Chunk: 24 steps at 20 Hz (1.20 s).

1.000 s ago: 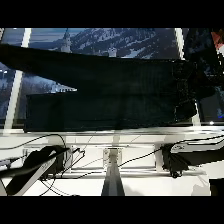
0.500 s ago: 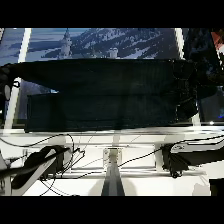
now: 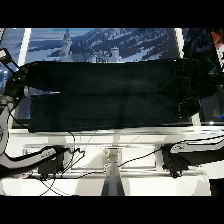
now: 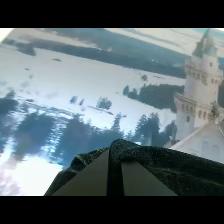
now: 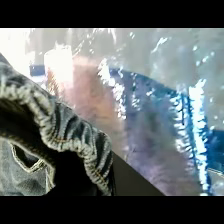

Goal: Fold the clothes and pants, and hang the long-sleeved shirts on hangers.

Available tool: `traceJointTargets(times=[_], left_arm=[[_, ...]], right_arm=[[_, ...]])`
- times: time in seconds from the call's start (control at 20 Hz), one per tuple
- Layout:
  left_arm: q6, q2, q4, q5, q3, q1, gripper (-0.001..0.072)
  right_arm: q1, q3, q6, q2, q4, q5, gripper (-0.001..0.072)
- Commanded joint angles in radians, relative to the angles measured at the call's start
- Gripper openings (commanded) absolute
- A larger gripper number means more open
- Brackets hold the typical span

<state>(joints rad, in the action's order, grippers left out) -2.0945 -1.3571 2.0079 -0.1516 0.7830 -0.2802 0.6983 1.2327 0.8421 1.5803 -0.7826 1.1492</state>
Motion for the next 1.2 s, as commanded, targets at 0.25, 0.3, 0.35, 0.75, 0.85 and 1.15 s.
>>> traceJointTargets(times=[0.25, 0.3, 0.35, 0.75, 0.85, 1.15], left_arm=[[0.000, -0.070, -0.004, -0.142, 0.001, -0.010, 0.0028], [0.000, -0.072, -0.004, -0.168, 0.003, -0.010, 0.0028], [0.000, -0.082, -0.004, -0.181, 0.011, -0.010, 0.0028], [0.000, -0.135, -0.005, -0.187, 0.047, -0.013, 0.0372], [0.000, -0.135, -0.004, -0.209, 0.076, -0.018, 0.0375], [-0.076, -0.003, -0.004, -0.188, 0.097, -0.016, 0.0362]], right_arm=[[-0.011, 0.001, 0.001, 0.000, 0.004, -0.177, 0.0021], [-0.023, 0.001, 0.001, 0.000, 0.004, -0.195, 0.0022], [-0.039, 0.001, 0.001, 0.000, 0.004, -0.214, 0.0021], [-0.143, 0.001, 0.087, 0.000, -0.007, -0.478, 0.0179], [-0.143, 0.001, 0.119, 0.000, -0.007, -0.540, 0.0323], [-0.143, 0.002, 0.119, -0.029, -0.039, -0.470, 0.0410]])
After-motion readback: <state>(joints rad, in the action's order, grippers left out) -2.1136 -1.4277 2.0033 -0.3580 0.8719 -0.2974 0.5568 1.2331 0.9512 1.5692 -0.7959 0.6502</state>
